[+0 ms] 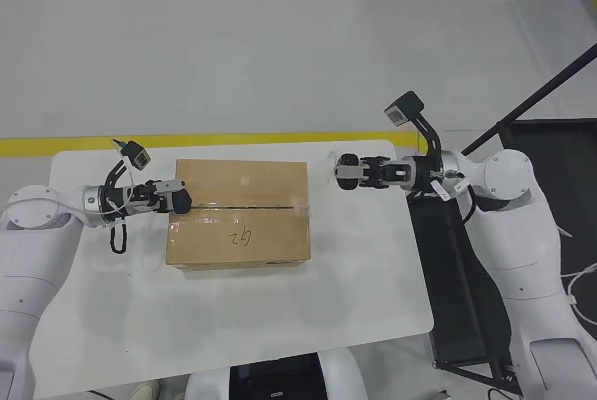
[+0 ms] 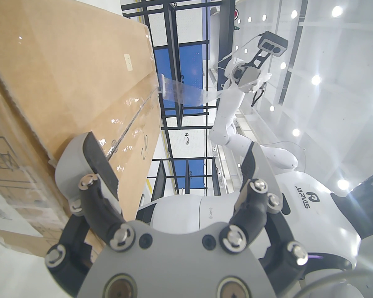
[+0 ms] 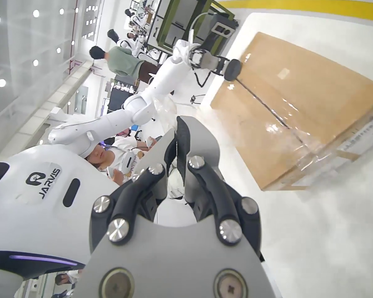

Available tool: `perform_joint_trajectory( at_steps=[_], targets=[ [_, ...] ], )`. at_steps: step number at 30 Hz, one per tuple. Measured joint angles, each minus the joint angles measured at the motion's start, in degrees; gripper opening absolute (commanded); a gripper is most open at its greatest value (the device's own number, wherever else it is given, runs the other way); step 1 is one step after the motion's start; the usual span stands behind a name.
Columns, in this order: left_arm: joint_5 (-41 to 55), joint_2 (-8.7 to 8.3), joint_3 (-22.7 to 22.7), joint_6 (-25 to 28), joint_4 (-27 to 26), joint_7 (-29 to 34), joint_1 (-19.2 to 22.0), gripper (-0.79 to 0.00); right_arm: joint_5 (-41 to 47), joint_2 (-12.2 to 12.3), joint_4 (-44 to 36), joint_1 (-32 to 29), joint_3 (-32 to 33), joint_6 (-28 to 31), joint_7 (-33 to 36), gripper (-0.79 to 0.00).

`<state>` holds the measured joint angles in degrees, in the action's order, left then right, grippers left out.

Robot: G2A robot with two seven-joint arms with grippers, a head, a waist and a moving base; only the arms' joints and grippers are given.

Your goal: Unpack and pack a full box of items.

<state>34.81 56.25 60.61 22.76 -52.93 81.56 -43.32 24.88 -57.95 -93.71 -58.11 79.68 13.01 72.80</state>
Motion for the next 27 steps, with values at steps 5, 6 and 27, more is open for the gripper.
perform_joint_trajectory(
  at_steps=[5,6,27],
  targets=[
    [0.0,0.0,0.0,0.0,0.0,0.0,0.0,0.0,0.68,-0.78,0.2,3.06,-4.26,-0.44,-3.46,-0.785],
    [0.0,0.0,0.0,0.0,0.0,0.0,0.0,0.0,1.03,-0.98,0.56,3.71,-5.17,-0.53,-4.09,-0.785],
    [0.0,0.0,0.0,0.0,0.0,0.0,0.0,0.0,-4.11,-5.12,9.05,11.93,-21.03,2.81,-17.82,-0.785]
  ],
)
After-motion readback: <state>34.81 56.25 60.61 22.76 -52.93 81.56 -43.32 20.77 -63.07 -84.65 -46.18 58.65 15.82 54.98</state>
